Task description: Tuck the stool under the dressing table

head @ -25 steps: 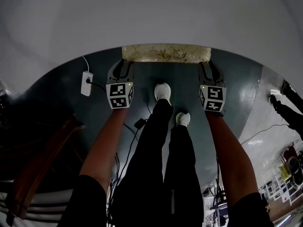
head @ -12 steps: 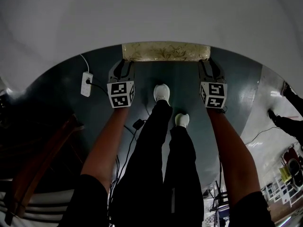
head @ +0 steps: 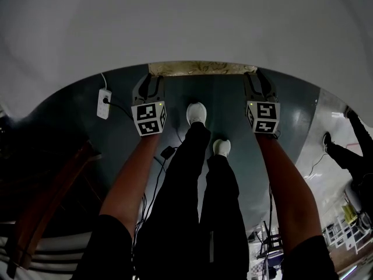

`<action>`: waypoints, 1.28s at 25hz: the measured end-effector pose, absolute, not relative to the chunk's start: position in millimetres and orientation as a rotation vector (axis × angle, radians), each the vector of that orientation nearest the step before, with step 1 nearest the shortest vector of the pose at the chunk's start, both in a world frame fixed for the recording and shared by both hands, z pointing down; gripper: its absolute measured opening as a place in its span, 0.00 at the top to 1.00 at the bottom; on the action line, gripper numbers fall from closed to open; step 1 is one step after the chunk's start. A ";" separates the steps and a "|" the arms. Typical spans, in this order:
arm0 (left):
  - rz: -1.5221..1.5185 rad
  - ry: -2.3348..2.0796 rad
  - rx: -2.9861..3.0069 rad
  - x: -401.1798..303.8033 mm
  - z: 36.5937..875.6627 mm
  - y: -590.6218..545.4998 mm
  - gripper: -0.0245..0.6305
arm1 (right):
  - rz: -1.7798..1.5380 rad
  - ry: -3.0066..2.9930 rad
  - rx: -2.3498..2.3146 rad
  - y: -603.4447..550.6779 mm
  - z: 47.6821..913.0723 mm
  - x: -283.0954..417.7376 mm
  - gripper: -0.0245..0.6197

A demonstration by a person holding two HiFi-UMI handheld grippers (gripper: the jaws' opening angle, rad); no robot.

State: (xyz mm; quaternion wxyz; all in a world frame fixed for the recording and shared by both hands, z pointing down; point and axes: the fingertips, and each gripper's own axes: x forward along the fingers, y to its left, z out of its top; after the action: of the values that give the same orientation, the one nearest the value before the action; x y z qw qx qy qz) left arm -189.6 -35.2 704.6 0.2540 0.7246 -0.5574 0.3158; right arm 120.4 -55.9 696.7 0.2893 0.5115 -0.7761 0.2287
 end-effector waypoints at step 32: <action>0.231 -1.682 2.133 -68.8 253.6 135.7 0.74 | 0.608 -2.540 1.441 109.5 248.8 116.7 0.71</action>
State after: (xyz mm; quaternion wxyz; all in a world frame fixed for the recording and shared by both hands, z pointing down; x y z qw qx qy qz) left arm -68.8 135.7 253.6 0.2062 0.7657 -0.6036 0.0829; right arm 116.7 109.5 248.8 0.0794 0.4815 -0.8489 0.2033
